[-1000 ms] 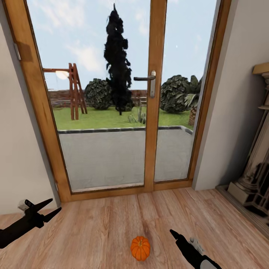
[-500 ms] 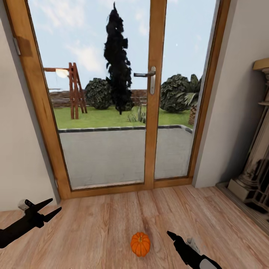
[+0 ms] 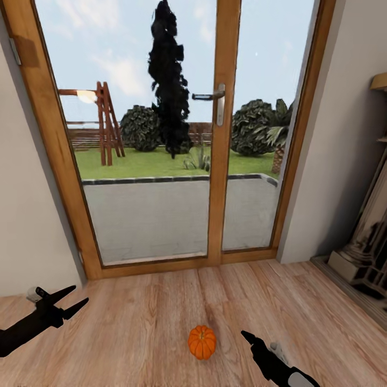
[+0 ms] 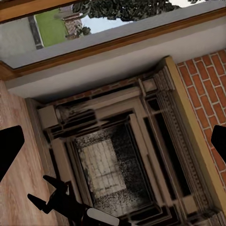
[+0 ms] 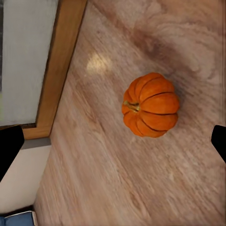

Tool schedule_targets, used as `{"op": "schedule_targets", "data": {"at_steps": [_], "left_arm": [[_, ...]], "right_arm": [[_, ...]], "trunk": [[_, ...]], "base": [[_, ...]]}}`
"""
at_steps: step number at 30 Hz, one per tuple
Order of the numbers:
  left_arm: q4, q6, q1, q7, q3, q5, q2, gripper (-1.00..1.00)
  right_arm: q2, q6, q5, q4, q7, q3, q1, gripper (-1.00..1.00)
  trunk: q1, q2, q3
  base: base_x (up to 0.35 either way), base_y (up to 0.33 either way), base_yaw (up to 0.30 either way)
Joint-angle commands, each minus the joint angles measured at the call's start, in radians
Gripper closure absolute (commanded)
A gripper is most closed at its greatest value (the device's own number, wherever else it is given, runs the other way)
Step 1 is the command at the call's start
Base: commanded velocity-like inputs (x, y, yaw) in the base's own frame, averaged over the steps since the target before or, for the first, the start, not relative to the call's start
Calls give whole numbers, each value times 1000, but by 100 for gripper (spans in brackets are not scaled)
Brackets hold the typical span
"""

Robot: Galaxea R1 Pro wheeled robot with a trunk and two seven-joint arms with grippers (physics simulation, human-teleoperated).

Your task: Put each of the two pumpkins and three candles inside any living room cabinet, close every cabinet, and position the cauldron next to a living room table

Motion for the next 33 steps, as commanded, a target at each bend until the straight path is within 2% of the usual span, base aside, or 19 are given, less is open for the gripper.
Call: {"op": "schedule_targets", "data": {"at_steps": [1, 17, 25, 33], "left_arm": [[1, 11, -1, -5, -6, 4, 1, -100], [-2, 10, -1, -5, -6, 5, 1, -100], [-57, 12, -1, -5, -7, 6, 1, -100], [-63, 14, -1, -5, -7, 6, 1, -100]], "right_arm": [[-1, 4, -11, 0, 2, 4, -1, -100], [-3, 5, -25, 3, 0, 4, -1, -100], [-3, 6, -29, 1, -2, -1, -1, -100], [-7, 6, -37, -1, -3, -14, -1, -100]], "trunk": [[0, -1, -5], [7, -5, -67], [11, -6, -98], [14, -8, -125]], "base": [[0, 0, 0], [0, 0, 0], [0, 0, 0], [0, 0, 0]]}}
